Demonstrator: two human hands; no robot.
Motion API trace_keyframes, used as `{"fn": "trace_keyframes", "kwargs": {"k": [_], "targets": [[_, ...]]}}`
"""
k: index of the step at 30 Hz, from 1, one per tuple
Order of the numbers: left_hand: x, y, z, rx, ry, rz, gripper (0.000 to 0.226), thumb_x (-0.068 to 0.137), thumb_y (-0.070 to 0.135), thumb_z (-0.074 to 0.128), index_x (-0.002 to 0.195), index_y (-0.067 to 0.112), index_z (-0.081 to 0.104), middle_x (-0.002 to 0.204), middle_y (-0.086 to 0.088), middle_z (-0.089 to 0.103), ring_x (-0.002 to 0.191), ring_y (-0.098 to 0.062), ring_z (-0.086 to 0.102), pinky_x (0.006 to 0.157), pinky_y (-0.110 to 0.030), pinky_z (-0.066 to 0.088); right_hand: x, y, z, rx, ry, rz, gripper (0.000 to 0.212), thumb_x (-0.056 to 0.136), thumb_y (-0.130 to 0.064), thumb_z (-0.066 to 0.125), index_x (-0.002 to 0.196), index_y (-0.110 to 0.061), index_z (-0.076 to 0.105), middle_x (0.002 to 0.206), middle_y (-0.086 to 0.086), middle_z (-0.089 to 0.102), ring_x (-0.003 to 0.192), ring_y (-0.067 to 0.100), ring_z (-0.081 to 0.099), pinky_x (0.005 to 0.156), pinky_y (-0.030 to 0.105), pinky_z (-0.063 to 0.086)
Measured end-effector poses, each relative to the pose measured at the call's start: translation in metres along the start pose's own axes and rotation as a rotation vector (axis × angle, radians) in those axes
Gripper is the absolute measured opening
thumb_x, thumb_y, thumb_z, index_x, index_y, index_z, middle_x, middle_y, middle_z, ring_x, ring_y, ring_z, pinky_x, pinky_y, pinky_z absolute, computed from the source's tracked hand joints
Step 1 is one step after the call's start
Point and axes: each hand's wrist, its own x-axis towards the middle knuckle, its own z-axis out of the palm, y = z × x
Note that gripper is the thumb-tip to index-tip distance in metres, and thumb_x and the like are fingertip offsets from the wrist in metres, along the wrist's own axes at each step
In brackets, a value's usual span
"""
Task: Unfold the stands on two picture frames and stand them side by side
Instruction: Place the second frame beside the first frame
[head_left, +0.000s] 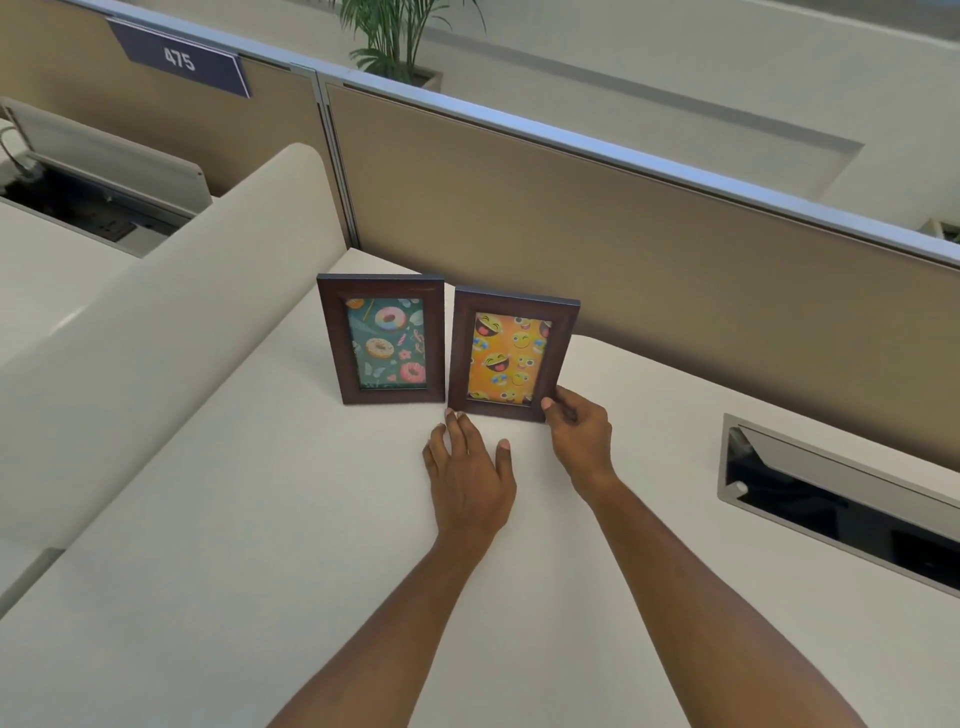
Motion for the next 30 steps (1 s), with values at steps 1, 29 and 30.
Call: {"fn": "trace_keyframes", "kwargs": {"k": [1,29,30], "targets": [[0.004,-0.001,-0.001,0.009,-0.007,-0.010,0.074,0.104,0.048,0.031,0.158,-0.001,0.021,0.169,-0.019,0.017,0.152,-0.038,0.020,0.124,-0.050,0.016,0.000,0.000,0.001,0.005,0.006,0.002,0.040,0.100,-0.021,0.061,0.139,-0.008,0.062,0.134,0.008,0.069,0.123,0.025,0.065,0.108,0.039,0.050],[0.011,-0.006,0.008,0.109,0.013,-0.005,0.079,0.103,0.056,0.022,0.158,-0.001,0.022,0.168,-0.017,0.022,0.157,-0.034,0.012,0.122,-0.052,0.016,0.002,-0.008,0.007,-0.041,0.015,0.038,0.043,0.101,-0.023,0.061,0.141,-0.008,0.059,0.138,0.010,0.067,0.126,0.029,0.064,0.109,0.045,0.048],[0.011,-0.006,0.008,0.111,0.014,-0.008,0.079,0.103,0.055,0.022,0.158,-0.001,0.022,0.168,-0.018,0.022,0.157,-0.034,0.012,0.122,-0.052,0.016,0.002,-0.008,0.007,-0.043,0.014,0.036,0.043,0.101,-0.023,0.060,0.141,-0.008,0.059,0.138,0.010,0.067,0.126,0.029,0.063,0.110,0.046,0.048]]}}
